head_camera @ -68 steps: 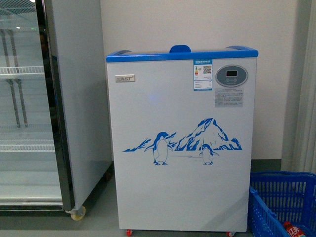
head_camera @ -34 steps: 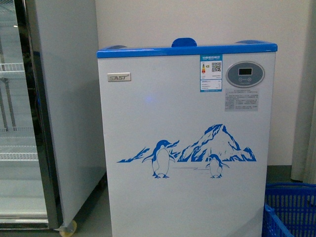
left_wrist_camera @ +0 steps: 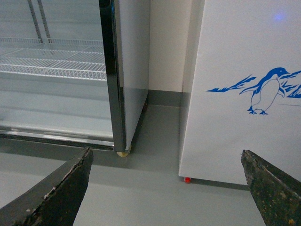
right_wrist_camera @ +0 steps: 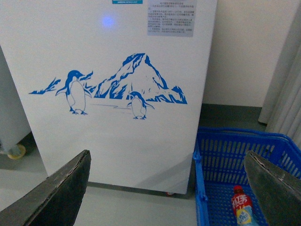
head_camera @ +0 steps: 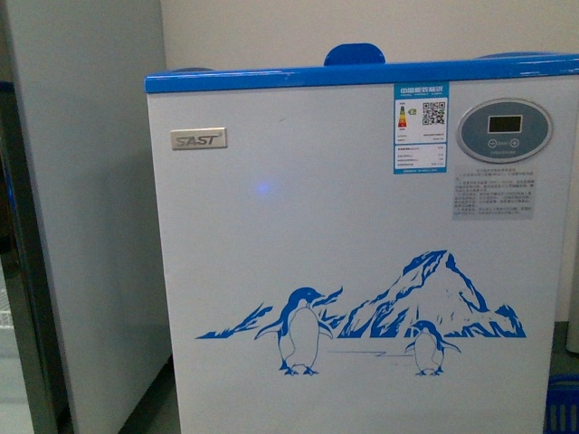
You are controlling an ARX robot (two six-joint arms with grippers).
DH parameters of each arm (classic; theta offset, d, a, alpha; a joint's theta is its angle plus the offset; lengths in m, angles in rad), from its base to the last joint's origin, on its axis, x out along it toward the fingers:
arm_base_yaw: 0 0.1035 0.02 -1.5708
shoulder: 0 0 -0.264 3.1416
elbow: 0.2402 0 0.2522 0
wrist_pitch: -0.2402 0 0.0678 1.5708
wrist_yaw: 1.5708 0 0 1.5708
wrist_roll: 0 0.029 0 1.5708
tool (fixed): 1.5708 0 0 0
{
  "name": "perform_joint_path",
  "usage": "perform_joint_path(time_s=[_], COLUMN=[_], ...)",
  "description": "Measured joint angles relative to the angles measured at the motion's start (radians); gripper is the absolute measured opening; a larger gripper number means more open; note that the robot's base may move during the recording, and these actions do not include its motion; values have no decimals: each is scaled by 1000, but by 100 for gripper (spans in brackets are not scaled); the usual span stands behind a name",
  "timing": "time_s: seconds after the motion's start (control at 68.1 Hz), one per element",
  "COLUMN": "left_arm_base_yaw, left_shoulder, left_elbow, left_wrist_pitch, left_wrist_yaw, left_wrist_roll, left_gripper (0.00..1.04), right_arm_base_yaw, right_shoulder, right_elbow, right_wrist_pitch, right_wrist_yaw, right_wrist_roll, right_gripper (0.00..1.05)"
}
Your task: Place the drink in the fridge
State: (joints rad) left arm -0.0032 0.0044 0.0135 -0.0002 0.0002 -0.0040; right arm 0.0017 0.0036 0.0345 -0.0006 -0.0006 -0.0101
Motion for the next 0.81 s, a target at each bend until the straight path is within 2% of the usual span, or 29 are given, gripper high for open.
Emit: perform_joint_path(time_s=[0.778,0.807], left_arm_base_yaw=[0,0], left_shoulder=[1,1], left_elbow=[0,0], left_wrist_pitch=[0,0], left_wrist_yaw=[0,0], left_wrist_roll=[0,0], left_gripper=[97,97], right_arm_base_yaw=[0,30], right_shoulder=[0,38], right_elbow=[0,20], right_wrist_pitch=[0,-70], right_wrist_yaw=[2,119], right_wrist_roll=[0,39], right_gripper=[98,98])
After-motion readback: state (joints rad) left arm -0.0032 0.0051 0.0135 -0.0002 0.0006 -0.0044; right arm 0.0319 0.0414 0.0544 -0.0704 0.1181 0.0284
